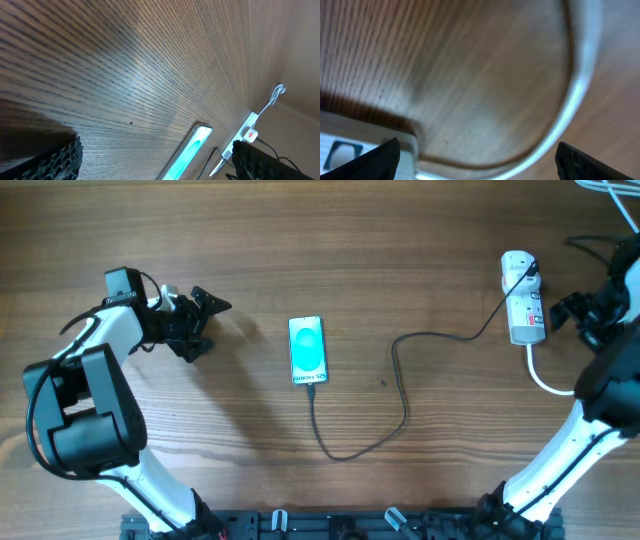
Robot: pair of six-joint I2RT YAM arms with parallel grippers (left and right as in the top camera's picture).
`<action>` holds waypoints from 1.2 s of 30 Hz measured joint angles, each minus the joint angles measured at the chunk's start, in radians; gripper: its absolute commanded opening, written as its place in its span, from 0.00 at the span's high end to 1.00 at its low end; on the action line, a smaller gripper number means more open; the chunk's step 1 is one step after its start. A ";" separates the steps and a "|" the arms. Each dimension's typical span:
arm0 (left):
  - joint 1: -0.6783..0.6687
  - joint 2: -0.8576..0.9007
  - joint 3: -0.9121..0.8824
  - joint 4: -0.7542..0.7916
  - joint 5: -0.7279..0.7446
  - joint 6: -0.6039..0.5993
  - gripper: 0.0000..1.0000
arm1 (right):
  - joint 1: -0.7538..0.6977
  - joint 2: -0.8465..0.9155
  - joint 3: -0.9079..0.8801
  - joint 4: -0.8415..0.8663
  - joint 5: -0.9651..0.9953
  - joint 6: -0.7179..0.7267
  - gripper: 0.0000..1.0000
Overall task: Plug charger to phone and switch on socket
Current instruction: 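Move the right gripper over the white power strip's rocker switch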
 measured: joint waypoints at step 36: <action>-0.008 -0.006 0.000 0.020 -0.046 -0.007 0.00 | 0.087 -0.013 -0.075 0.232 -0.268 -0.086 0.00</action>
